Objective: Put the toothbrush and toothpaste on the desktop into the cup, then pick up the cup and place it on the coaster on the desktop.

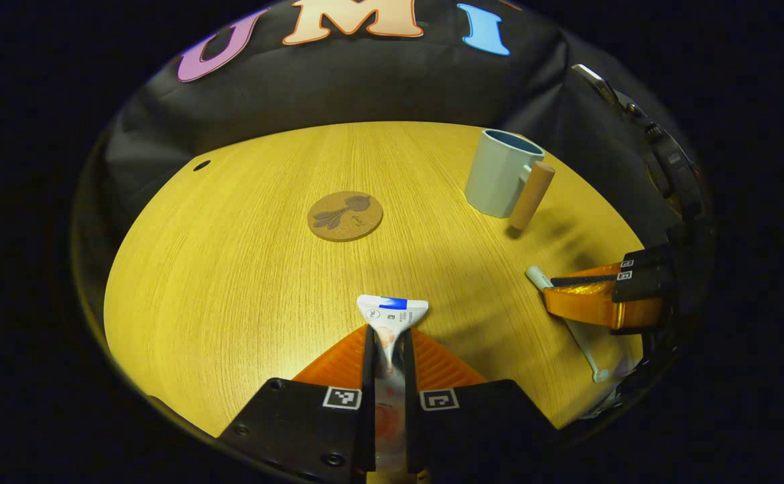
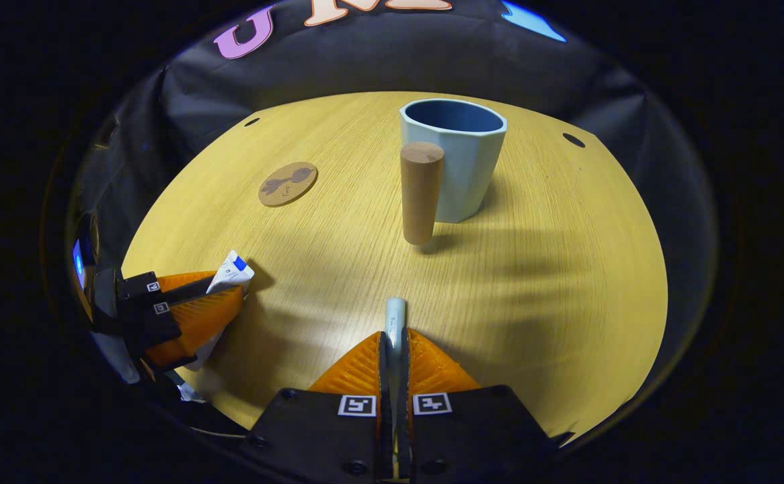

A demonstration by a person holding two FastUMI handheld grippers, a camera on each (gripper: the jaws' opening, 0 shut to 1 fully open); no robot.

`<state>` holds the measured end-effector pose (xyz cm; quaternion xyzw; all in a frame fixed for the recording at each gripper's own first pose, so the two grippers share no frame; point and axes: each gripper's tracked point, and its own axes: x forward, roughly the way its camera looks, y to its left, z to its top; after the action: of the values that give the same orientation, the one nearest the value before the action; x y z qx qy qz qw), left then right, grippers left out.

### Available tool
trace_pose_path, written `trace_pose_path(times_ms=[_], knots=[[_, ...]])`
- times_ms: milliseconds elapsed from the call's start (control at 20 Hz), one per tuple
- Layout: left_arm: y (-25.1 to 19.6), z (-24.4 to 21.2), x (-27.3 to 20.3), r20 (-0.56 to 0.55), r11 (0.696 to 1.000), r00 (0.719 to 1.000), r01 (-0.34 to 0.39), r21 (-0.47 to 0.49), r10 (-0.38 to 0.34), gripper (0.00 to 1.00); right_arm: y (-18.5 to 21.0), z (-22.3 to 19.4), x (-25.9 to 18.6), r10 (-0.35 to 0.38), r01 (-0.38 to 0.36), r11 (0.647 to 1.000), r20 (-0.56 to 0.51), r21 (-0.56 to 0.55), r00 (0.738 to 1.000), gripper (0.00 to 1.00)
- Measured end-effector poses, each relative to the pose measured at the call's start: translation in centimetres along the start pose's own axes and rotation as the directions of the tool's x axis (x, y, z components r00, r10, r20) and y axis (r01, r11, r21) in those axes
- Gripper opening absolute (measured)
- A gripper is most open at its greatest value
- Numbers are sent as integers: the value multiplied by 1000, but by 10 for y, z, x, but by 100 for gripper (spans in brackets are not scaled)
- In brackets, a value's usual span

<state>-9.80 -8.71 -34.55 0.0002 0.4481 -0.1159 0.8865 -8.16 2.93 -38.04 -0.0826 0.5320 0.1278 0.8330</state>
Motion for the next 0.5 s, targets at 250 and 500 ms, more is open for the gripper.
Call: trace_pose_path(times_ms=[250, 500], knots=[[0, 3, -1, 14, 1000, 1000, 6, -16, -5, 8, -1, 1, 0, -18, 17, 999, 39, 47, 999, 6], [-2, 6, -5, -5, 995, 998, 69, -73, -69, 0, 8, 7, -5, 20, -33, 991, 97, 133, 995, 6]])
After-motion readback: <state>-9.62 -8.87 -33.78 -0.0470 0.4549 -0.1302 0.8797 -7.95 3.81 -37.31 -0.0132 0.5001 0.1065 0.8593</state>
